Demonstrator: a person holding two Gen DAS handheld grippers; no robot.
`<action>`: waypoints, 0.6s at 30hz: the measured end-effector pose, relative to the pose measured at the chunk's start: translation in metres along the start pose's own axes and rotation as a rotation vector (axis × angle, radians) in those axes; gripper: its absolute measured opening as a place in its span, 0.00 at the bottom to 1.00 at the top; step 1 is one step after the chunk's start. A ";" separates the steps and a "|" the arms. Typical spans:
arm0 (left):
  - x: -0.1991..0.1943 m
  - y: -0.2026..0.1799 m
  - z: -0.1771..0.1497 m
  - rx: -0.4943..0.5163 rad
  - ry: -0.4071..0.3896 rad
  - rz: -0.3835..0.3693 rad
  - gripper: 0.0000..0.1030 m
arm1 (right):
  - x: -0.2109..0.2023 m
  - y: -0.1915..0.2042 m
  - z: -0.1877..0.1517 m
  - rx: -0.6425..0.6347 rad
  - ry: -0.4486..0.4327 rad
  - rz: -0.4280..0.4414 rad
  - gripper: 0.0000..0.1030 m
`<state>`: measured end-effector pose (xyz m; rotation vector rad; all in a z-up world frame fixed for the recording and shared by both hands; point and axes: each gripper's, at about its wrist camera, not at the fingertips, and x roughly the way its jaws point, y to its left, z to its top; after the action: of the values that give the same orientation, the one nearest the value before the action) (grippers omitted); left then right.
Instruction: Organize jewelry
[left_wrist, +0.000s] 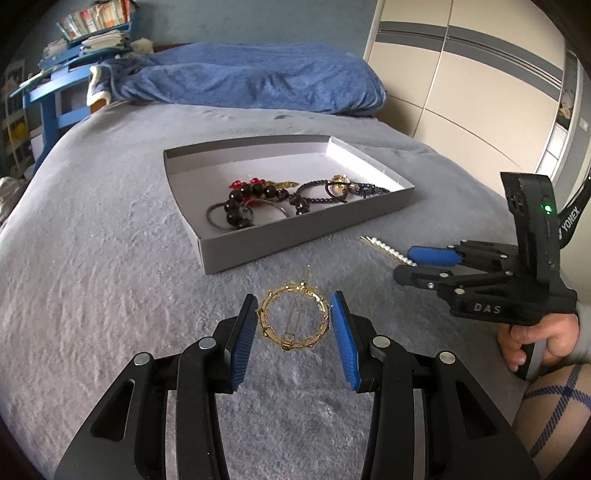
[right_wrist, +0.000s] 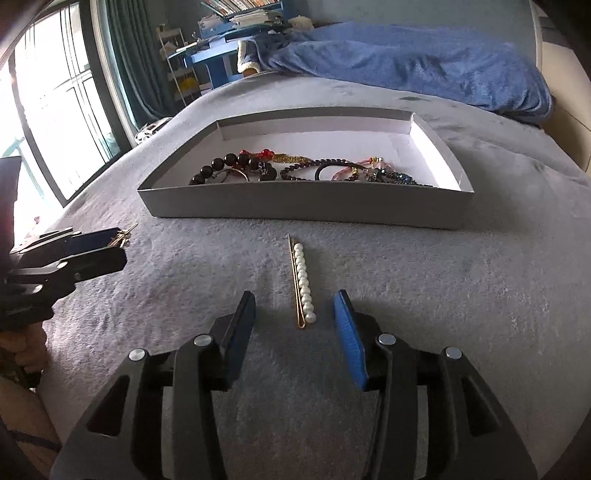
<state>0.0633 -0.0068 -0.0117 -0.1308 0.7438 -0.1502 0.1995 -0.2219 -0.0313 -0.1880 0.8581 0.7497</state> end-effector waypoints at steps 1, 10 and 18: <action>0.000 0.000 0.000 -0.001 0.000 0.000 0.41 | 0.002 0.000 0.001 -0.001 0.003 -0.002 0.43; 0.000 0.001 -0.001 -0.002 -0.001 0.000 0.41 | 0.008 0.000 0.002 -0.003 0.012 0.021 0.06; -0.004 -0.002 0.002 0.018 -0.016 -0.002 0.41 | -0.013 -0.010 0.000 0.060 -0.060 0.099 0.05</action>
<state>0.0611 -0.0077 -0.0075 -0.1157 0.7262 -0.1576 0.2007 -0.2354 -0.0230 -0.0693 0.8363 0.8169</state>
